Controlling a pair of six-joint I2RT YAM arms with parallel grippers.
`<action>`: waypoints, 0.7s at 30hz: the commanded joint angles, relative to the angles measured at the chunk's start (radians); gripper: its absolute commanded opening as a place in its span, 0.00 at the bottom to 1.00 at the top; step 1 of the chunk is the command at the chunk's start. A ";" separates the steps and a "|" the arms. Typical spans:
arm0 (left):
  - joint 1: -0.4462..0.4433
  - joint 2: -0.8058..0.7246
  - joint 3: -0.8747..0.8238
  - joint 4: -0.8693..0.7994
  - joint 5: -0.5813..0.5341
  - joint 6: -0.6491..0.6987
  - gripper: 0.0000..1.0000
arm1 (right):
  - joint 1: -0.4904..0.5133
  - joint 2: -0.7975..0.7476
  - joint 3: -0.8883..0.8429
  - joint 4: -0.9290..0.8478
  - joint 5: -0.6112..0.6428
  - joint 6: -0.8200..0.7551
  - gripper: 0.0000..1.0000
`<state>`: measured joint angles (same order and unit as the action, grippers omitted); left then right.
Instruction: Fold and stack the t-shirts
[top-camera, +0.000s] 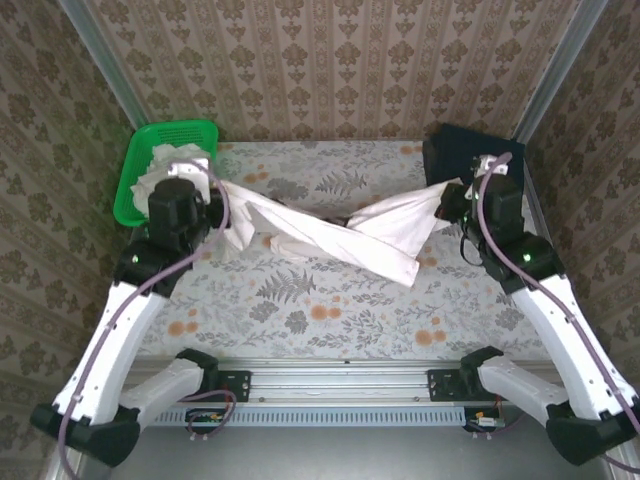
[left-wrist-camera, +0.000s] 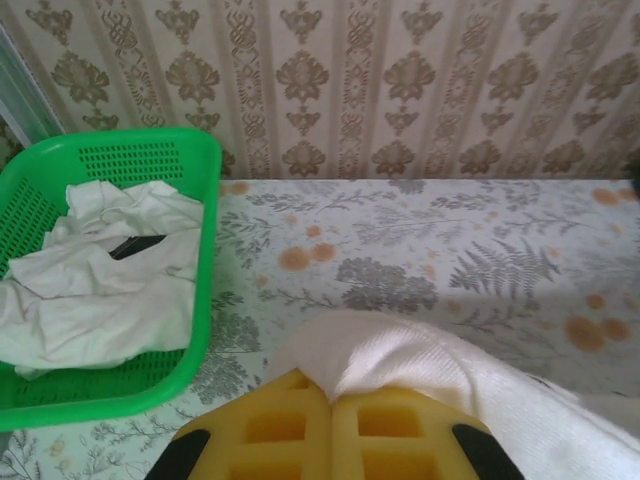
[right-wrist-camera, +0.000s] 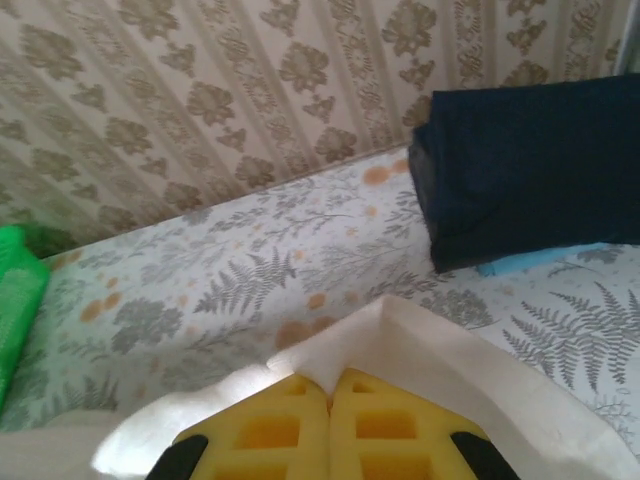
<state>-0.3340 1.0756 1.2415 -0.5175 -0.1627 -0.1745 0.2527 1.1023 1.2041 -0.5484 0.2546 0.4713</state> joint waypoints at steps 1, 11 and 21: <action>0.019 0.042 -0.025 0.024 0.077 0.057 0.00 | -0.047 0.119 -0.045 -0.015 -0.022 0.003 0.00; -0.008 0.186 -0.412 0.275 0.299 -0.080 0.00 | -0.024 0.330 -0.179 0.079 -0.101 0.051 0.63; 0.016 0.409 -0.267 0.185 0.183 -0.081 0.37 | 0.468 0.344 -0.402 0.229 -0.129 0.172 0.68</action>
<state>-0.3267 1.4776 0.9051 -0.3138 0.0669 -0.2481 0.6617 1.3731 0.8280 -0.3523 0.1265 0.5812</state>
